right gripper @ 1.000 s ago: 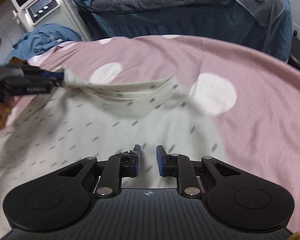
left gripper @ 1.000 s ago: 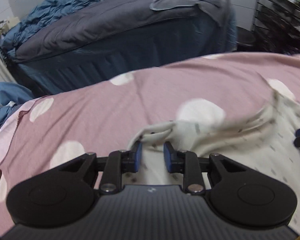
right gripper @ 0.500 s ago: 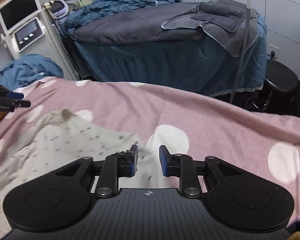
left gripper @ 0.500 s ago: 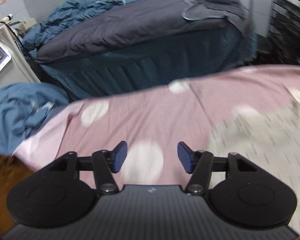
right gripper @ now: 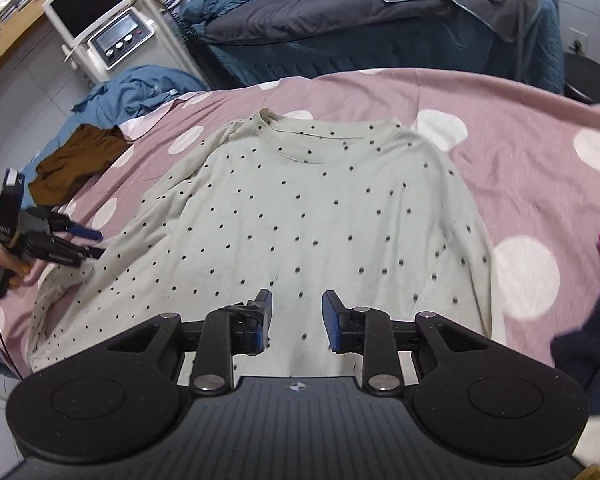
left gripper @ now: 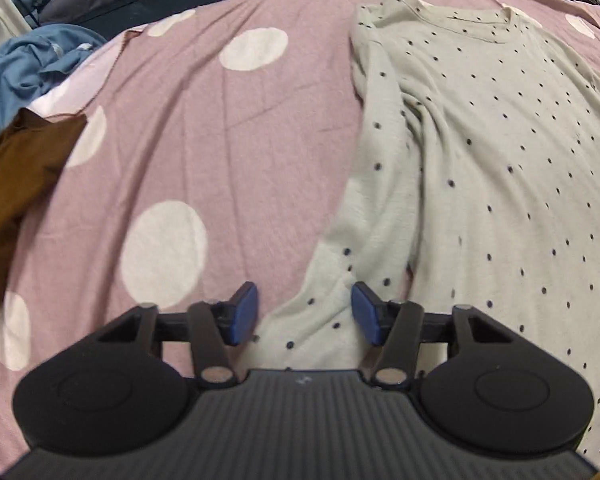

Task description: Fold small clothes

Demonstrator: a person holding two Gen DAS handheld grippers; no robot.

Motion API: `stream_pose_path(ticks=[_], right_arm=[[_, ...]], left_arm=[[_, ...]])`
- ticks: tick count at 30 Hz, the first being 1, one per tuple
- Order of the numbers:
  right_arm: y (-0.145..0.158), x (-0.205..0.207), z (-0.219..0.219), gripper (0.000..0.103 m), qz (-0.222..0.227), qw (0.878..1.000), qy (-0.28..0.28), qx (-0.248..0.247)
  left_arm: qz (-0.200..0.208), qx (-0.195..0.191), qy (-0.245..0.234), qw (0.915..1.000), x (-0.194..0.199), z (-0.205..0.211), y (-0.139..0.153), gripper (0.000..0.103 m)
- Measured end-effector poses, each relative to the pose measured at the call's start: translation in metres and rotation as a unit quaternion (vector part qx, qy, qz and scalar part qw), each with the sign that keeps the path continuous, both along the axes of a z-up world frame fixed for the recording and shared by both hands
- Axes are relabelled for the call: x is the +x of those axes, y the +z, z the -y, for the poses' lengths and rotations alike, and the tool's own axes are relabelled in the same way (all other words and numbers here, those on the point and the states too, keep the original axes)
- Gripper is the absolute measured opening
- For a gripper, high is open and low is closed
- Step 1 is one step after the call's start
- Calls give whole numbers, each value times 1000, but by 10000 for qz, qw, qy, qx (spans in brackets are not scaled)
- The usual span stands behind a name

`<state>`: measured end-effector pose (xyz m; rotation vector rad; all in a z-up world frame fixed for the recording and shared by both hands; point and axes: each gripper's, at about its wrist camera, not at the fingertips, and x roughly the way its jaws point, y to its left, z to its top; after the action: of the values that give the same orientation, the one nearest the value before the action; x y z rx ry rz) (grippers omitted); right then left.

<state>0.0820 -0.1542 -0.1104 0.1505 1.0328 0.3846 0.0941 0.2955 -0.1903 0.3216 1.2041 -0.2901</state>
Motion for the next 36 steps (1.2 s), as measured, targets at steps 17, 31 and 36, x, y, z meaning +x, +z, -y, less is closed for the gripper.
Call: stream_pose_path(ticks=[17, 31, 36], right_arm=[[12, -66, 46, 49, -102, 9892, -1437, -275], [27, -136, 103, 51, 23, 9687, -2224, -1105], [39, -176, 145, 51, 119, 9360, -3075, -1711]], left_arm=[[868, 1112, 1805, 9734, 102, -73, 33, 2], [1358, 1322, 1670, 9676, 57, -39, 62, 73], [1307, 603, 854, 9859, 2, 39, 81, 82]])
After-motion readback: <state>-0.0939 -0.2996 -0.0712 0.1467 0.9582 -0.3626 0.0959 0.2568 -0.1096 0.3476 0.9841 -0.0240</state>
